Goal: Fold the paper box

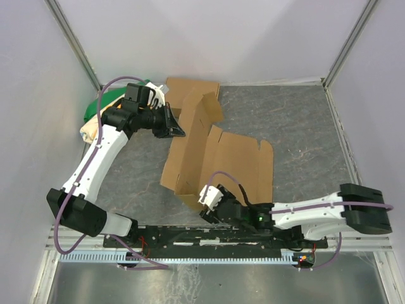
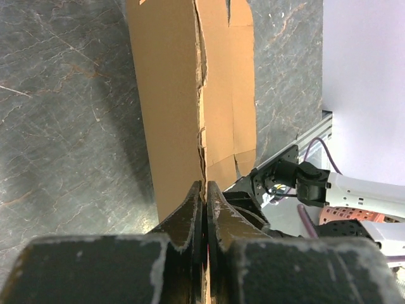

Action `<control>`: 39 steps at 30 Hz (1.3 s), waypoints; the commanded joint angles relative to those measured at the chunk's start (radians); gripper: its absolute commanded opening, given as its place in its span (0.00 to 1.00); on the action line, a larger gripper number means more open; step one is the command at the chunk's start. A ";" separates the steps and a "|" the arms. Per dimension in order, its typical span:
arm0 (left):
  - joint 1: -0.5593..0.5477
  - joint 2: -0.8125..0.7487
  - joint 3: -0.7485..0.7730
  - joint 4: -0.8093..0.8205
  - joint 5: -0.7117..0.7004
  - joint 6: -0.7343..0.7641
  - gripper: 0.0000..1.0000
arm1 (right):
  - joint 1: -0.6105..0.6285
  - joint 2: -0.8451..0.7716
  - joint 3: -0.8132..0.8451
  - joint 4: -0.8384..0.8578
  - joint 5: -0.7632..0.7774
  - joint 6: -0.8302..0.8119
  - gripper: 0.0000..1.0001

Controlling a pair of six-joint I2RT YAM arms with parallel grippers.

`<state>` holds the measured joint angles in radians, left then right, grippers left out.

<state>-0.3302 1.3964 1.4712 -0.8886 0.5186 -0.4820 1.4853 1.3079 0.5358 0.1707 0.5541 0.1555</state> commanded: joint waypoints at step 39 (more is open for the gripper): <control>0.012 -0.138 -0.121 0.134 0.179 -0.049 0.03 | 0.052 0.123 0.091 0.119 -0.034 0.065 0.80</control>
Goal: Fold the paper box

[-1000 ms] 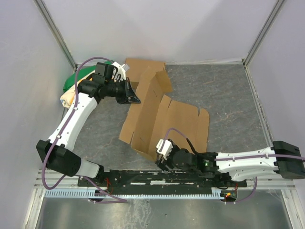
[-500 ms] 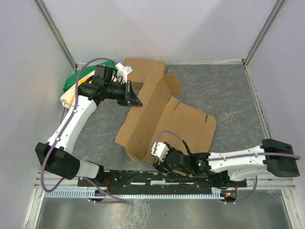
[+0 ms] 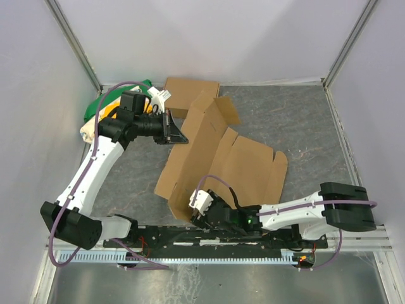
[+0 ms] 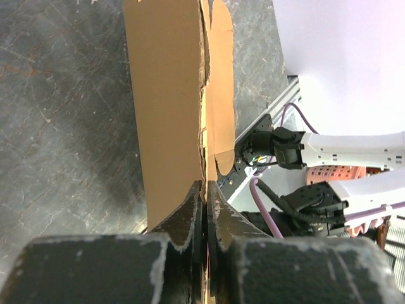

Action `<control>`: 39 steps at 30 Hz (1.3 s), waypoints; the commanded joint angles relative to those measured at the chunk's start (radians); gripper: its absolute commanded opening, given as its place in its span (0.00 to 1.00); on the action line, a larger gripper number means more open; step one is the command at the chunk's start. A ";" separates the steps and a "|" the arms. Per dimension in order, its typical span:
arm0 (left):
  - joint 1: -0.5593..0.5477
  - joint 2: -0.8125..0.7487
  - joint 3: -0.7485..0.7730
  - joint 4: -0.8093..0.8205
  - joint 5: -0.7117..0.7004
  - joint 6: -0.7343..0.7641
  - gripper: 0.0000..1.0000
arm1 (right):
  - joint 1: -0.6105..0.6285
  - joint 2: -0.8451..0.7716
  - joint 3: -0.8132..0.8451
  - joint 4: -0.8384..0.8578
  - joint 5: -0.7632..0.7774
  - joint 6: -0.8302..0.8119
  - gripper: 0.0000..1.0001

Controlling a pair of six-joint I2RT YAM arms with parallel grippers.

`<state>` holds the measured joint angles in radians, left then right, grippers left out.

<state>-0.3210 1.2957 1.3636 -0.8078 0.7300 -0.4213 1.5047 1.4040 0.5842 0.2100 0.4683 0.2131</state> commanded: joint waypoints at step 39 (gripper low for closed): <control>0.007 -0.090 -0.132 -0.065 -0.122 0.040 0.05 | -0.133 0.134 0.163 -0.053 0.040 0.041 0.46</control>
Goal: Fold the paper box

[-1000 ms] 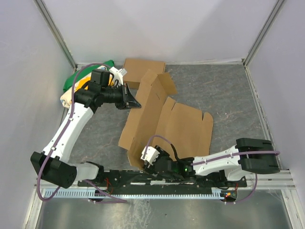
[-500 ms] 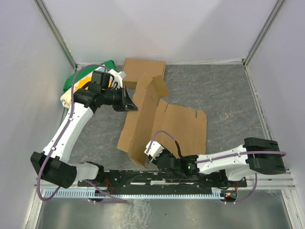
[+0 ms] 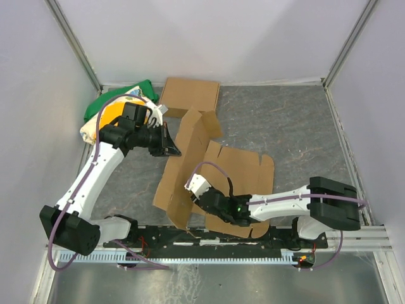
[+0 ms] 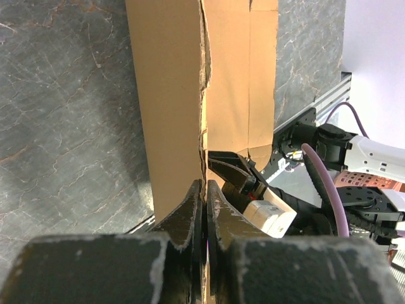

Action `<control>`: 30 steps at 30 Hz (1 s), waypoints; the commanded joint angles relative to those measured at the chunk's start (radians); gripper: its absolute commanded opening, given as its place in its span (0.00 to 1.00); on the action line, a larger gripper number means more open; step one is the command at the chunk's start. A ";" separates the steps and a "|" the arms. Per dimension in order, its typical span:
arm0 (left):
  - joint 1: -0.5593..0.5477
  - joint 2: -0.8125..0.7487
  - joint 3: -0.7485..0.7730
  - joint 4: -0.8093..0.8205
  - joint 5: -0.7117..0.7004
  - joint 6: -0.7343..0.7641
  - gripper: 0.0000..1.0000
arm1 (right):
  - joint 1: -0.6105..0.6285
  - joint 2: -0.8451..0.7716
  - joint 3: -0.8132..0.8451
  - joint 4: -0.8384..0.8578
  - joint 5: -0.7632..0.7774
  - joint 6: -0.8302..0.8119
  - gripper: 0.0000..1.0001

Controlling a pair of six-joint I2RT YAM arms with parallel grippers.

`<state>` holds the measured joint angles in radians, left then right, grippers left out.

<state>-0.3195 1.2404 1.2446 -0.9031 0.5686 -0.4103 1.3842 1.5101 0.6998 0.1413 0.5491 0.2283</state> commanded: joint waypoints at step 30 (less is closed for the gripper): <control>0.005 0.016 -0.042 0.023 -0.111 0.052 0.08 | -0.775 0.006 0.304 -0.328 -0.692 0.160 0.79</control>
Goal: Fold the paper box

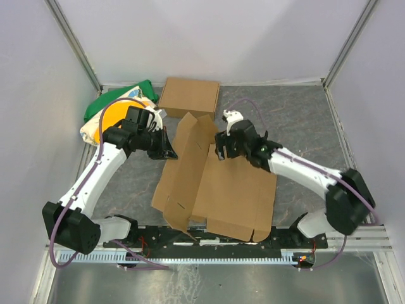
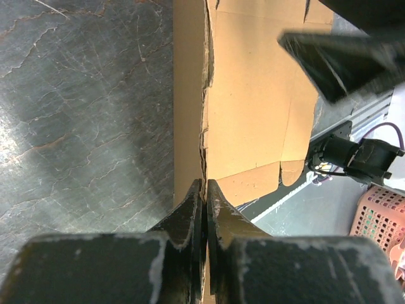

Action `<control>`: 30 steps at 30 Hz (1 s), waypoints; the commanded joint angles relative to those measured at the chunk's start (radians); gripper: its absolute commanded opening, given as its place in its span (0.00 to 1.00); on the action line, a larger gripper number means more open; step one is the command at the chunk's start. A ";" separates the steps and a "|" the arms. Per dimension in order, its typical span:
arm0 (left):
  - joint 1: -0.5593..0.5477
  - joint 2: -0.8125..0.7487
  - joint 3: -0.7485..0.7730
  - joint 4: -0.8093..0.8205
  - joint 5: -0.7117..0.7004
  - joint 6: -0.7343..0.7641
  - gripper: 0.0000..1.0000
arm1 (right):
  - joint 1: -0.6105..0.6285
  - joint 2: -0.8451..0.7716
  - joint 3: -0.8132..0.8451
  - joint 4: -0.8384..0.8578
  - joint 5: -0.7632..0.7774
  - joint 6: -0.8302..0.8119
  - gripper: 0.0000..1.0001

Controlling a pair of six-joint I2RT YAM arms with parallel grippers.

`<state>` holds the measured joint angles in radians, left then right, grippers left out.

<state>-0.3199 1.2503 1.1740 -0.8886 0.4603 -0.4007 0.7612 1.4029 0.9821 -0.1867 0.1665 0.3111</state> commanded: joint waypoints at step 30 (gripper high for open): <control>0.005 -0.002 0.031 -0.009 0.032 0.024 0.09 | -0.282 0.488 0.147 0.262 -0.561 0.079 0.74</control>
<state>-0.3199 1.2522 1.1748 -0.8906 0.4553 -0.4007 0.4896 1.8736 1.1145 -0.0097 -0.3504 0.3843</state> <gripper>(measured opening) 0.084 0.746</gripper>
